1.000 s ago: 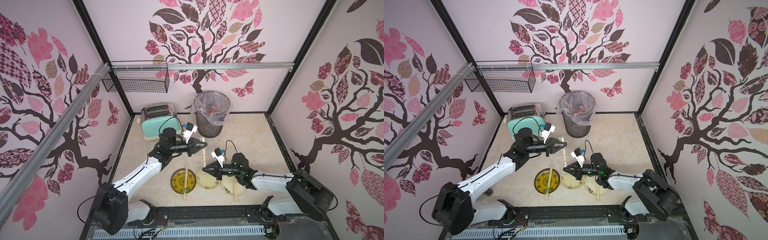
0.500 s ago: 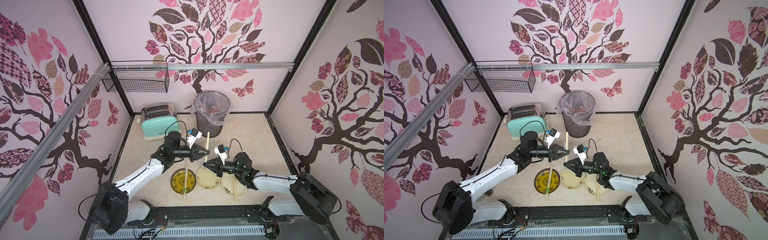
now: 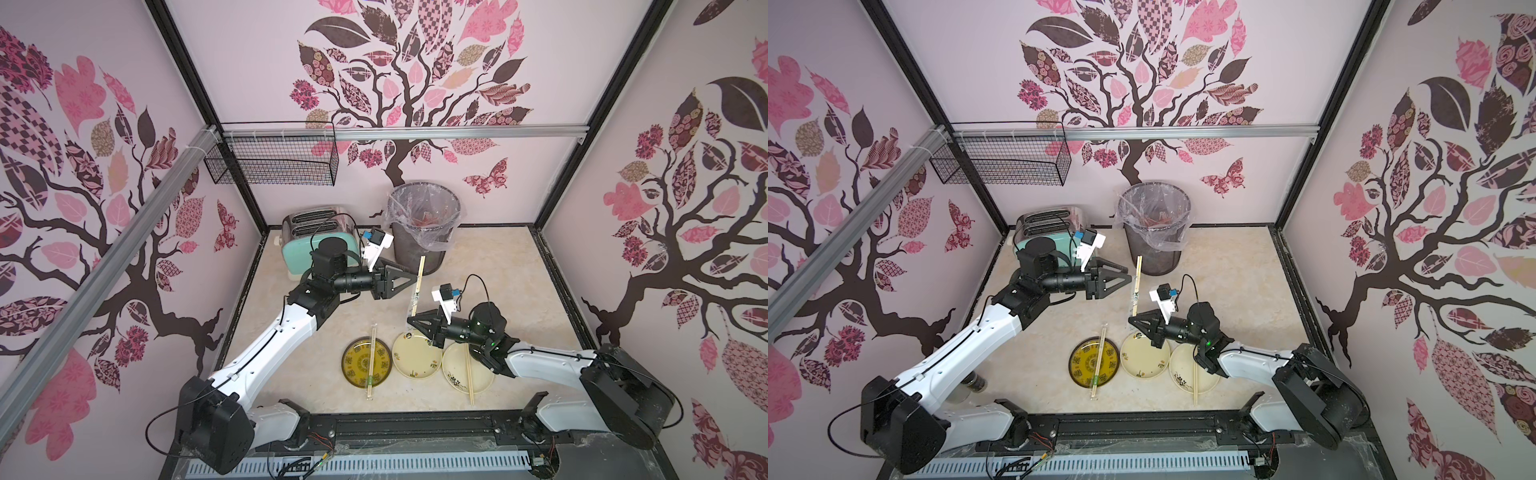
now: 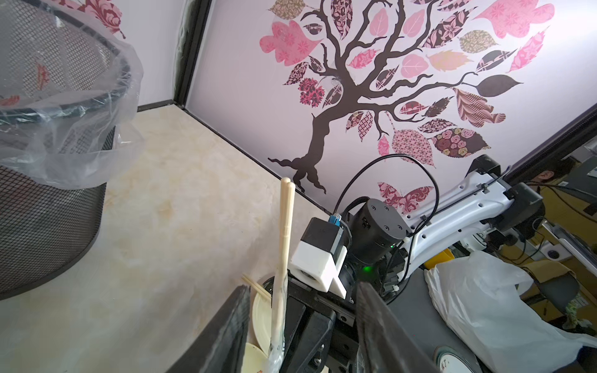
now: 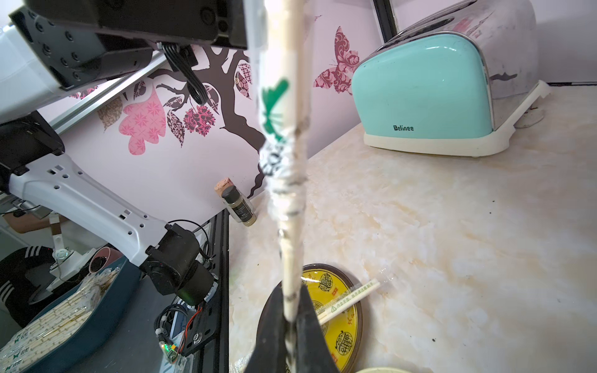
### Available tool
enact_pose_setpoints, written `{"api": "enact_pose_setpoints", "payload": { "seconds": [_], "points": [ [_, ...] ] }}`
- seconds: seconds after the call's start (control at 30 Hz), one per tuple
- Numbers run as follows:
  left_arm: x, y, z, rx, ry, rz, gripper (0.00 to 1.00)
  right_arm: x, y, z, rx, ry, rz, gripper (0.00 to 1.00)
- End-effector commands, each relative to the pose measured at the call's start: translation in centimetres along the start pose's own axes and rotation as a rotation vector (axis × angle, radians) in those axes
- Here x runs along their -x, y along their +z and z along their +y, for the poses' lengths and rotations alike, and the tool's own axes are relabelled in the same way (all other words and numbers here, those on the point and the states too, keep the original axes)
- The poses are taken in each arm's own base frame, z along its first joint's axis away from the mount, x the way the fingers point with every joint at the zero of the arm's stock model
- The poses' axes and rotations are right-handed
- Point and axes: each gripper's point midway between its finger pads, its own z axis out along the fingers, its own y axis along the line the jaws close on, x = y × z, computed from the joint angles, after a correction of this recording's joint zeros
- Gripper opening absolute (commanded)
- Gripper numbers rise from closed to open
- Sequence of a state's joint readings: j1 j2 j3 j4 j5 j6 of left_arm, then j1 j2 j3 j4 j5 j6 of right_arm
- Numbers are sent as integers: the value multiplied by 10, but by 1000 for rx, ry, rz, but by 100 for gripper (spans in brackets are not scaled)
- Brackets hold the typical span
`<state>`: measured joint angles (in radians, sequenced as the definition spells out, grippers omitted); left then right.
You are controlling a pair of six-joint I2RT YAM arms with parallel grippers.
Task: Remove the packaging of disposable chopsticks
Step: Remove the packet bag from the disposable chopsticks.
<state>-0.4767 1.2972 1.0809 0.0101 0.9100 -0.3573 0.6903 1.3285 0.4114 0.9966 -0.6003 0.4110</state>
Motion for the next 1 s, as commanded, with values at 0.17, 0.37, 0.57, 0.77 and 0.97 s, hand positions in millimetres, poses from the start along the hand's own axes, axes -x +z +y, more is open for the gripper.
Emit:
{"api": "enact_pose_setpoints", "payload": {
  "seconds": [0.17, 0.37, 0.57, 0.77, 0.97],
  "points": [
    [-8, 18, 2, -44, -18, 43, 48, 18, 3, 4, 10, -37, -43, 0],
    [-19, 27, 5, -50, -39, 69, 23, 18, 3, 3, 9, -37, -43, 0],
    [-27, 33, 7, -54, -49, 87, 7, 18, 2, 3, 6, -37, -45, 0],
    [-40, 35, 9, -50, -71, 105, 5, 20, 0, 1, -14, -43, -60, 0],
    [-59, 35, 10, -47, -114, 122, 6, 21, -1, -1, -34, -44, -64, 0]
  ]
}}
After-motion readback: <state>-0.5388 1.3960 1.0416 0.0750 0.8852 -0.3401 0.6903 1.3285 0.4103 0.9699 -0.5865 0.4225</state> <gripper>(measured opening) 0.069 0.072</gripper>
